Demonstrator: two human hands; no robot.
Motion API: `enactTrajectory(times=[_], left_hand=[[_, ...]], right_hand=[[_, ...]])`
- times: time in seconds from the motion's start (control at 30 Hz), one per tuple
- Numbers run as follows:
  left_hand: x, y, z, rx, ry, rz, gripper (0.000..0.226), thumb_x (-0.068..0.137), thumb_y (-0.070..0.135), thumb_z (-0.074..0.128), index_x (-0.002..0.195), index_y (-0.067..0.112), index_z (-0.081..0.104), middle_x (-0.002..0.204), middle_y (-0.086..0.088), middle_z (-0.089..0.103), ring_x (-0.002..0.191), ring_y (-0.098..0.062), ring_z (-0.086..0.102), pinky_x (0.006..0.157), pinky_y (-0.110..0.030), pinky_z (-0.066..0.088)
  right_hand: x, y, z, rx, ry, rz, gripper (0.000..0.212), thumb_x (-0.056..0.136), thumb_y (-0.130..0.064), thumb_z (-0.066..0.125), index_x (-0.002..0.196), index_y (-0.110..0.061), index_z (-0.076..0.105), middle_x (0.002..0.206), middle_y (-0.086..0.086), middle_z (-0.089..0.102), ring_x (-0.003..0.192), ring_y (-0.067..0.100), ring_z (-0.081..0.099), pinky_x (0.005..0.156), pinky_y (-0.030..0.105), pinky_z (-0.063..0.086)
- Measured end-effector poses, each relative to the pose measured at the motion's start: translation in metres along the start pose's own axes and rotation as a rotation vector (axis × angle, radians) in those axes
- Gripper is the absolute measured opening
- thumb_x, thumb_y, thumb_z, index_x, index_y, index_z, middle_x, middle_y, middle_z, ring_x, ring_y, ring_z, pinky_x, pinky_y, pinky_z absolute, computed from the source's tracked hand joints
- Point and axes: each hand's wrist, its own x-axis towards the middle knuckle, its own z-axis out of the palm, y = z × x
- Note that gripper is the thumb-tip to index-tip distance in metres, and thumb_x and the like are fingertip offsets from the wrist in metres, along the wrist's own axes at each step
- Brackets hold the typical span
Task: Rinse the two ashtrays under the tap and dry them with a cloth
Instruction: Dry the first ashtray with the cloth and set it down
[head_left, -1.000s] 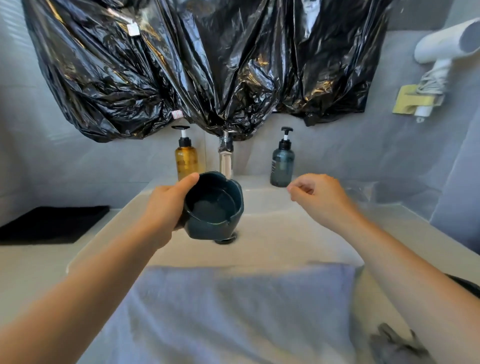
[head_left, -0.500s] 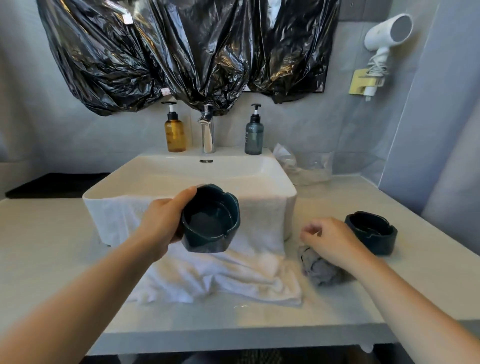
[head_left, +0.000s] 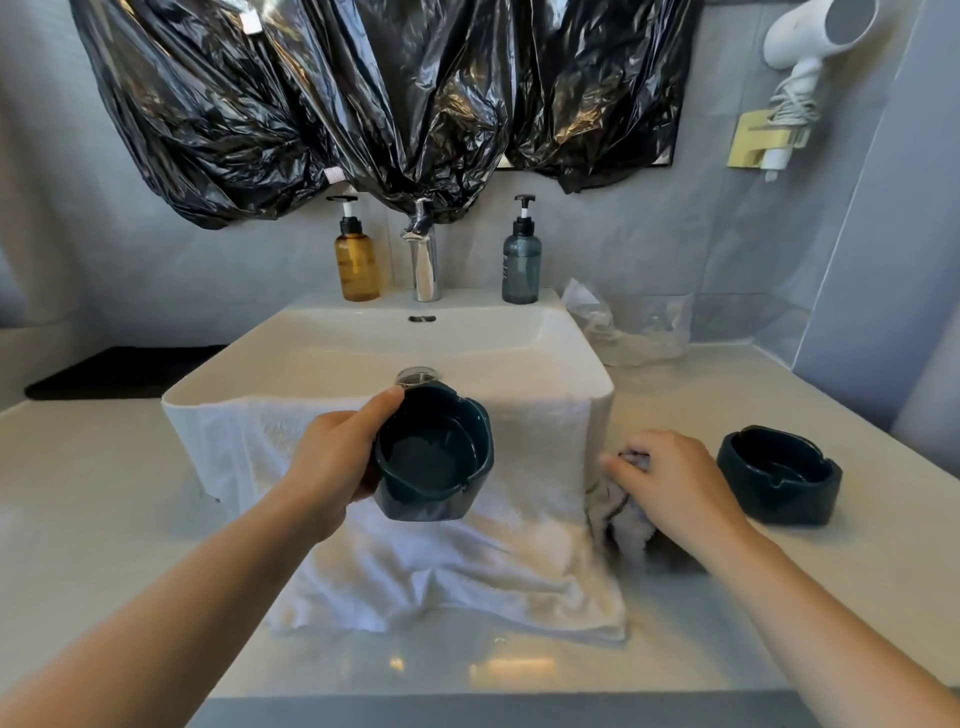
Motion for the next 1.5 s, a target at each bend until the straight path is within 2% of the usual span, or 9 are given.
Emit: enactTrajectory(times=[0.23,0.4,0.5,0.7,0.87,1.03,1.2,1.33,1.5], left_hand=[[0.026,0.035,-0.003,-0.023,-0.045,0.047,0.040,0.087,0.048,0.059,0.091,0.010,0.070,0.092,-0.017,0.069,0.083,-0.029,0.059,0.076,-0.040,0.051],[0.051,0.062,-0.013,-0.009,-0.063,0.144,0.033,0.092,0.047,0.054,0.096,0.019,0.069,0.098,-0.012,0.072,0.100,-0.032,0.064,0.085,-0.044,0.052],[0.077,0.068,-0.017,0.004,-0.071,0.153,0.036,0.091,0.049,0.054,0.100,0.018,0.070,0.100,-0.013,0.071,0.104,-0.036,0.063,0.083,-0.042,0.053],[0.128,0.062,-0.010,-0.012,-0.035,0.124,0.039,0.089,0.049,0.057,0.095,0.012,0.066,0.102,-0.018,0.069,0.099,-0.031,0.061,0.084,-0.045,0.053],[0.164,0.047,-0.003,0.009,-0.048,0.111,0.037,0.089,0.051,0.056,0.093,0.015,0.065,0.099,-0.011,0.068,0.094,-0.025,0.059,0.072,-0.036,0.052],[0.179,0.036,0.000,-0.032,-0.023,0.091,0.037,0.088,0.050,0.058,0.086,0.015,0.066,0.094,-0.011,0.067,0.085,-0.023,0.058,0.066,-0.033,0.051],[0.183,0.032,-0.004,-0.096,-0.008,0.063,0.035,0.088,0.048,0.059,0.086,0.014,0.065,0.091,-0.009,0.066,0.080,-0.019,0.056,0.059,-0.029,0.047],[0.185,0.031,-0.003,-0.080,-0.007,0.049,0.033,0.088,0.048,0.059,0.086,0.016,0.064,0.094,-0.007,0.066,0.085,-0.019,0.057,0.061,-0.030,0.050],[0.185,0.031,0.002,0.011,0.007,0.104,0.039,0.090,0.050,0.055,0.096,0.014,0.067,0.092,-0.005,0.067,0.088,-0.021,0.057,0.073,-0.035,0.052]], right_hand=[[0.055,-0.078,-0.038,0.295,0.208,-0.178,0.017,0.088,-0.030,0.066,0.073,-0.023,0.070,0.076,-0.011,0.068,0.076,0.002,0.059,0.064,0.011,0.039],[0.095,-0.113,-0.044,0.254,0.310,-0.160,0.022,0.093,-0.034,0.058,0.078,-0.018,0.062,0.072,-0.004,0.063,0.071,0.013,0.056,0.059,0.028,0.039],[0.115,-0.120,-0.039,0.166,0.246,-0.094,0.027,0.096,-0.037,0.053,0.081,-0.015,0.058,0.068,-0.006,0.054,0.063,0.009,0.048,0.053,0.025,0.033],[0.150,-0.121,-0.017,0.126,0.122,0.015,0.039,0.096,-0.038,0.053,0.065,-0.013,0.050,0.057,-0.002,0.044,0.056,0.015,0.042,0.051,0.029,0.027],[0.178,-0.123,-0.005,0.137,0.161,0.045,0.041,0.098,-0.035,0.048,0.071,-0.005,0.053,0.064,0.007,0.046,0.062,0.022,0.044,0.058,0.032,0.030],[0.195,-0.128,0.007,0.227,0.309,-0.006,0.028,0.099,-0.036,0.047,0.088,-0.013,0.060,0.076,-0.007,0.056,0.078,0.016,0.053,0.064,0.031,0.035],[0.205,-0.123,0.017,0.225,0.222,0.022,0.027,0.102,-0.036,0.038,0.090,-0.015,0.050,0.072,-0.007,0.046,0.069,0.012,0.045,0.058,0.029,0.031],[0.201,-0.124,0.026,0.300,0.239,-0.043,0.026,0.101,-0.031,0.042,0.086,-0.012,0.052,0.067,-0.005,0.045,0.062,0.009,0.042,0.054,0.020,0.031],[0.197,-0.128,0.035,0.502,0.202,0.004,0.033,0.101,-0.035,0.041,0.096,-0.007,0.058,0.081,0.003,0.054,0.076,0.016,0.051,0.065,0.027,0.038]])
